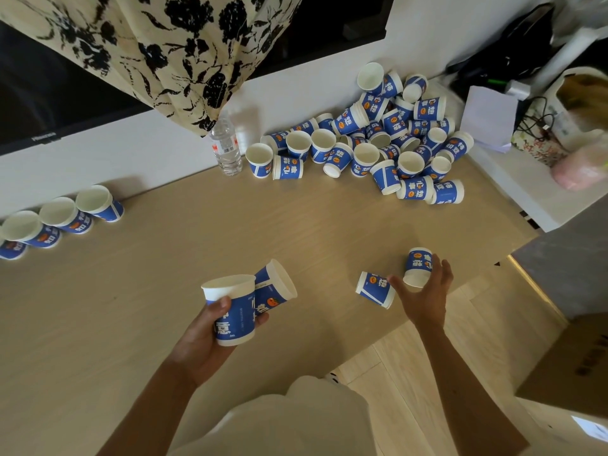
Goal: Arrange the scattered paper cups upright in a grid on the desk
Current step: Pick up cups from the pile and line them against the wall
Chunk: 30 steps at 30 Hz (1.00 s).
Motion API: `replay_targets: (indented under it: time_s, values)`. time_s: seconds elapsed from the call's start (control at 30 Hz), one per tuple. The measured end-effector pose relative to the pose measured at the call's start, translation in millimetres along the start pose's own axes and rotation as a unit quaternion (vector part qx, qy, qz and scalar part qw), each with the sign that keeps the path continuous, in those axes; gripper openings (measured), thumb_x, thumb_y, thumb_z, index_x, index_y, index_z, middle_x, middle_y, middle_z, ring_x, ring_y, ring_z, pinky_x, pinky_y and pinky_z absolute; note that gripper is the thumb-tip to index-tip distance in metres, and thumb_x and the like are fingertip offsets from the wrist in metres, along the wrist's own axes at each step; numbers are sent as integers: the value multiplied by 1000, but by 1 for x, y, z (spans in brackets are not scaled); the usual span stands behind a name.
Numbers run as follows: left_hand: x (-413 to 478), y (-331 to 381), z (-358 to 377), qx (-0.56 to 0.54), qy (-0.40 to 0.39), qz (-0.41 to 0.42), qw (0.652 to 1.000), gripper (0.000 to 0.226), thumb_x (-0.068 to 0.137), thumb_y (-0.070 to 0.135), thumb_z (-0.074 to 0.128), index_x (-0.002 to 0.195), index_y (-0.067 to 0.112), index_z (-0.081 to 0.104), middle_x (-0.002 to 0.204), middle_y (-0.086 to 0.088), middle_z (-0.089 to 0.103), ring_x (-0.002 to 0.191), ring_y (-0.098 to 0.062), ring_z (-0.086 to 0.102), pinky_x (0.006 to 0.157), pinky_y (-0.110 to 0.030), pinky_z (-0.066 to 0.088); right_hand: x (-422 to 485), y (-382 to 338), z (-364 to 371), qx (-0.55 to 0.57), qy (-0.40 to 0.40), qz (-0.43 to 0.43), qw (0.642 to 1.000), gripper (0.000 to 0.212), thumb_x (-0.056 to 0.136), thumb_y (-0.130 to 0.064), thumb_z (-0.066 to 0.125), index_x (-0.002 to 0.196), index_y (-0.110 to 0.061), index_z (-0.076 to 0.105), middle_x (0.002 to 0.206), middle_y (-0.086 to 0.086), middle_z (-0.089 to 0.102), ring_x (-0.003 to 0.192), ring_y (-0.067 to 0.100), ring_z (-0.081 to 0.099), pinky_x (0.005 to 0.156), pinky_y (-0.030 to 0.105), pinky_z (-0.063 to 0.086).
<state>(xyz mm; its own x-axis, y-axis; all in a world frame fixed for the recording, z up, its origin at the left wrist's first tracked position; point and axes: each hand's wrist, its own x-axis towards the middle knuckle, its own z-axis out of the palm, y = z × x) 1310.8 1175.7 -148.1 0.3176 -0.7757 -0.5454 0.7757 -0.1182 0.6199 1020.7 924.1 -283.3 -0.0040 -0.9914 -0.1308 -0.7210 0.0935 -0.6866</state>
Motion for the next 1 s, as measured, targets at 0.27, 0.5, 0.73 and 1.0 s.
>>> replay_targets:
  time_s: [0.27,0.5,0.73,1.0]
  values:
    - [1,1,1,-7,6,-7,1000,58,102,16,25,93,19,82,105,-11,76,91,-24,75,73,-36,62,5,2,0,-4,-1,13,1000,106,73,-46,86,155,-27,22,162,2,16,140,29,39,105,53,48]
    - [3,-3,-3,-31,5,-11,999,59,104,15,23,97,18,82,109,-13,74,94,-25,74,75,-37,62,4,-1,-5,-18,15,10,1000,100,76,-50,81,155,-26,24,162,5,20,141,31,38,108,57,45]
    - [4,0,-4,-2,-49,8,999,56,57,44,94,104,17,80,115,-11,73,102,-26,72,83,-40,61,-55,-83,10,205,-72,-89,972,80,74,-49,80,139,-15,49,131,-5,55,120,14,55,105,47,47]
    - [-1,14,-2,-43,-72,35,996,72,50,46,97,112,15,77,120,-12,71,107,-27,69,92,-43,58,-139,-163,70,314,-480,-83,815,91,71,-60,80,143,-15,46,133,6,63,126,24,59,105,48,48]
